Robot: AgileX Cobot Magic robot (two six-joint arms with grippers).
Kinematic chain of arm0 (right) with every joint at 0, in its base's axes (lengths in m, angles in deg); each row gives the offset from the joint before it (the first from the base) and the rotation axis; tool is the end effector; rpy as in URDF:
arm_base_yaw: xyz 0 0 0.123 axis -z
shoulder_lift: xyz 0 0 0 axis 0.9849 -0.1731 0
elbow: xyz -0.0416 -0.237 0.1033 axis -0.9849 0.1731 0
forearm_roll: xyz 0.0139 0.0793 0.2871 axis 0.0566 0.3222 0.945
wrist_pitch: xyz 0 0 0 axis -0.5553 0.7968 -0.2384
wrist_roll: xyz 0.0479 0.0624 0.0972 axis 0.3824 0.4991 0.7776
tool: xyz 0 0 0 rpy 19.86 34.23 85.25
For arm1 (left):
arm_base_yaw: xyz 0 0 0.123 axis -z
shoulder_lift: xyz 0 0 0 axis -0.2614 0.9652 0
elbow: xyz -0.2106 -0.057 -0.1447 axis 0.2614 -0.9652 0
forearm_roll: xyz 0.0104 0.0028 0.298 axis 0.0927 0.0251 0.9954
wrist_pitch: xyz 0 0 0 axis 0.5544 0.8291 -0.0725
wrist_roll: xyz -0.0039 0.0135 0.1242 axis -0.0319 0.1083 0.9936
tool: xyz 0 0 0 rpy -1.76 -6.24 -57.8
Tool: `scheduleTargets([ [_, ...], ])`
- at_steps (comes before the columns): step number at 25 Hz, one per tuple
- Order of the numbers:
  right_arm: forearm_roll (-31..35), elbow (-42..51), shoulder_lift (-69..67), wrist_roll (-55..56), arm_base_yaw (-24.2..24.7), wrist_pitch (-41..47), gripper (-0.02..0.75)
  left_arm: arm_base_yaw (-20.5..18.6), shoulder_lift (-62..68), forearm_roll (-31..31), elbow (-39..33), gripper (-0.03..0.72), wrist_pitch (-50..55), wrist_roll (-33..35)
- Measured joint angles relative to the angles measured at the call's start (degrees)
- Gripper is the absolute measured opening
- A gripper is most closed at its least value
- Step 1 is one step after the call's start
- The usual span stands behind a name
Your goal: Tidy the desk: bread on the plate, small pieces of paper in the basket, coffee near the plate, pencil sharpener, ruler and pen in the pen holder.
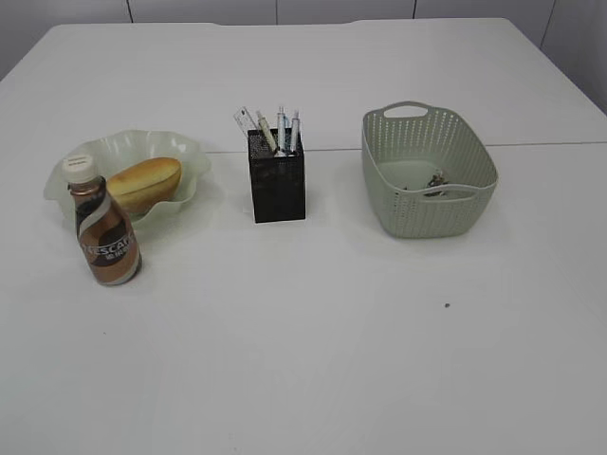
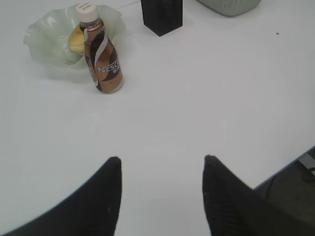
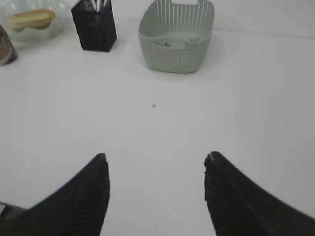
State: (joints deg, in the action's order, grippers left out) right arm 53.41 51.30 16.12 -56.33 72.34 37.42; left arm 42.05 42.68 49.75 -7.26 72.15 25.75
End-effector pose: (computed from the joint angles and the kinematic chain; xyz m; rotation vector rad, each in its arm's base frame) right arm 0.0817 0.0237 0.2911 -0.2735 1.9888 0.1395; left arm 0.0771 -0.0376 0.2874 0.5099 2.0239 -0.2564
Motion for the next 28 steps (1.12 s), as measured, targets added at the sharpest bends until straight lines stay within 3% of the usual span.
scheduleTargets([
  [4, -3.1, 0.9, 0.0, 2.4, 0.0, 4.5, 0.451, 0.0, 0.0, 0.1, 0.0, 0.386, -0.2, -0.1],
  [19, -3.9, 1.1, -0.1, 3.6, 1.2, 4.7, 0.452, -0.5, 0.0, 0.2, 0.0, 0.364, -0.3, -0.1],
  [23, -4.0, 1.1, -0.1, 3.6, 7.1, 4.7, 0.452, -5.3, 0.0, 0.2, 0.0, 0.360, -0.3, -0.1],
  [28, -4.0, 1.1, -0.1, 3.6, 11.1, 4.7, 0.451, -16.0, 0.0, 0.2, 0.0, 0.360, -0.3, -0.1],
])
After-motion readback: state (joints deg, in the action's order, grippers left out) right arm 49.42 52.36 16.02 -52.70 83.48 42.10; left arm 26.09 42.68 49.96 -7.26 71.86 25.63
